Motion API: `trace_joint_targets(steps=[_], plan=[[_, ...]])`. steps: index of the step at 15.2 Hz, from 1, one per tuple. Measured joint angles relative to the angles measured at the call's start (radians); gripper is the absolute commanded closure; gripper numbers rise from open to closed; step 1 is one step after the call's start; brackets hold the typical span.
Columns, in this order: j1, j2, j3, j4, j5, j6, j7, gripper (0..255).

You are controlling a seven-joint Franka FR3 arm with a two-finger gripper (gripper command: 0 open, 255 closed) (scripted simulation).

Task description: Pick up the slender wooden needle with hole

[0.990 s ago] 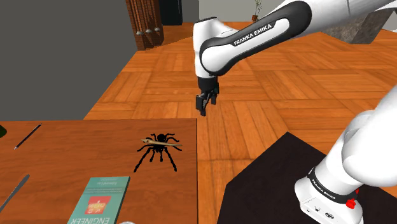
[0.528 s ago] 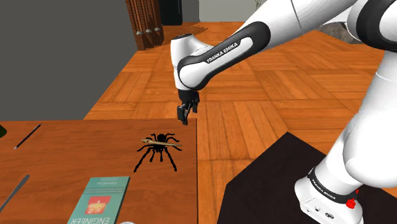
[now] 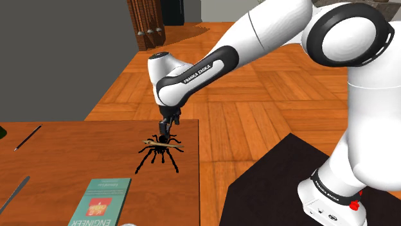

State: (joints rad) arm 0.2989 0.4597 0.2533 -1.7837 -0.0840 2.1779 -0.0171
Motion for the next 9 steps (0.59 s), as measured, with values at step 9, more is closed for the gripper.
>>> trace_joint_targets(steps=[9], plan=[[0.075,0.221,0.004,0.221,-0.053,0.006,-0.007,0]])
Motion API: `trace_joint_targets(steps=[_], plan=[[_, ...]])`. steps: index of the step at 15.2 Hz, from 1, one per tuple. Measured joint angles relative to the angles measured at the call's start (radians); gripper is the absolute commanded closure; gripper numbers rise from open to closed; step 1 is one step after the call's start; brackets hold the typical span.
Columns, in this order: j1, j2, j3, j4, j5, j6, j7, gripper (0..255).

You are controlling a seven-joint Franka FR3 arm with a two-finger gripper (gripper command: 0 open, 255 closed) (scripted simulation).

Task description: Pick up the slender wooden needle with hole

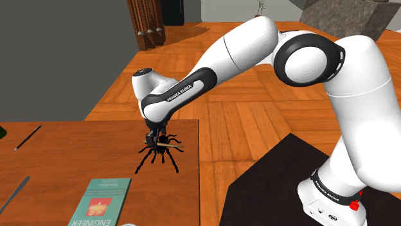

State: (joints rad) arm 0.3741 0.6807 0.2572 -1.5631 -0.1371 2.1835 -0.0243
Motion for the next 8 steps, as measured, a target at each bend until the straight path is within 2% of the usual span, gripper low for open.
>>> trace_joint_targets(steps=[4,5,8], plan=[[0.003,0.030,-0.005,-0.003,-0.007,0.033,0.001,0],[0.003,0.034,-0.006,-0.003,-0.008,0.037,0.001,255],[0.006,0.032,-0.003,-0.001,-0.007,0.040,0.001,255]])
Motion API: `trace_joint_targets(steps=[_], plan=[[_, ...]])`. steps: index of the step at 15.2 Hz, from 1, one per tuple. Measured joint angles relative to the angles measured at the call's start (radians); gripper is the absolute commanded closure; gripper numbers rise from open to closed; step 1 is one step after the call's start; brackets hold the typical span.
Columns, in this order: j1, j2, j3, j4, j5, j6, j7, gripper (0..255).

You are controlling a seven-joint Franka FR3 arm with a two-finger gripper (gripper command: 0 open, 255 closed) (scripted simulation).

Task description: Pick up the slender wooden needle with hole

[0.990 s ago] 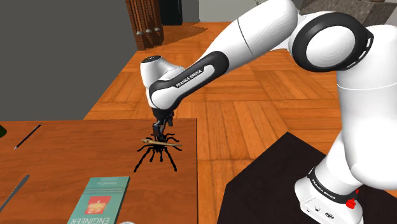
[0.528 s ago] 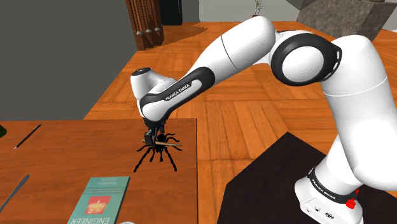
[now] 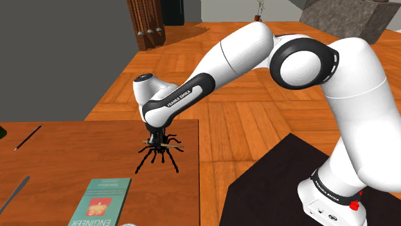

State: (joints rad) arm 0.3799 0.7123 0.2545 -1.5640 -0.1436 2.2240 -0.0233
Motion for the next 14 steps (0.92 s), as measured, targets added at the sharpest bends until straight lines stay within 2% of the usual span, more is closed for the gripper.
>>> trace_joint_targets(steps=[6,14], plan=[[0.000,-0.008,0.000,-0.010,0.000,0.008,0.003,255],[-0.007,-0.041,0.005,0.006,0.009,-0.054,-0.003,255]])
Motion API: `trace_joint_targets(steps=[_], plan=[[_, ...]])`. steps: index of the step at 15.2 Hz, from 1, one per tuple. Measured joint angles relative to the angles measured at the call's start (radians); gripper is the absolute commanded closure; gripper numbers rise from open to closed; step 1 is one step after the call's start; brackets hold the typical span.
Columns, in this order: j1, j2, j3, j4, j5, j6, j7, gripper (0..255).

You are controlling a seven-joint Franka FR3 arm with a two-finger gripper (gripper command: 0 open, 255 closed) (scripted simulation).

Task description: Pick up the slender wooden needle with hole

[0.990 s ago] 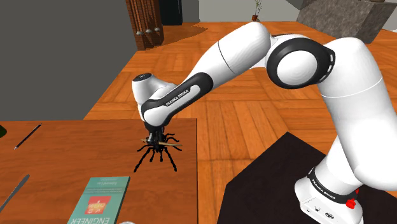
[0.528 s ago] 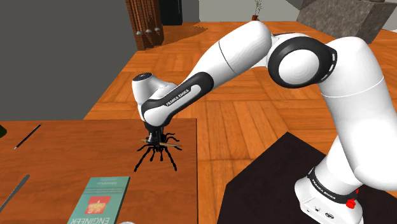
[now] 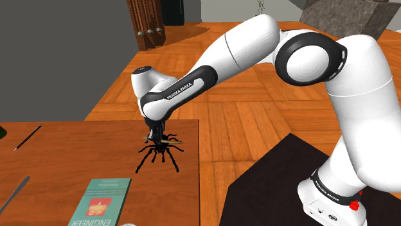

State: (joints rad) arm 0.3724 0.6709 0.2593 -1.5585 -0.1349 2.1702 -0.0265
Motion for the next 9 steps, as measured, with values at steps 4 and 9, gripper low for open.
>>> trace_joint_targets(steps=[4,9], plan=[[-0.003,-0.026,0.005,0.012,0.007,-0.037,-0.003,255],[-0.006,-0.061,0.011,0.022,0.015,-0.082,-0.005,255]])
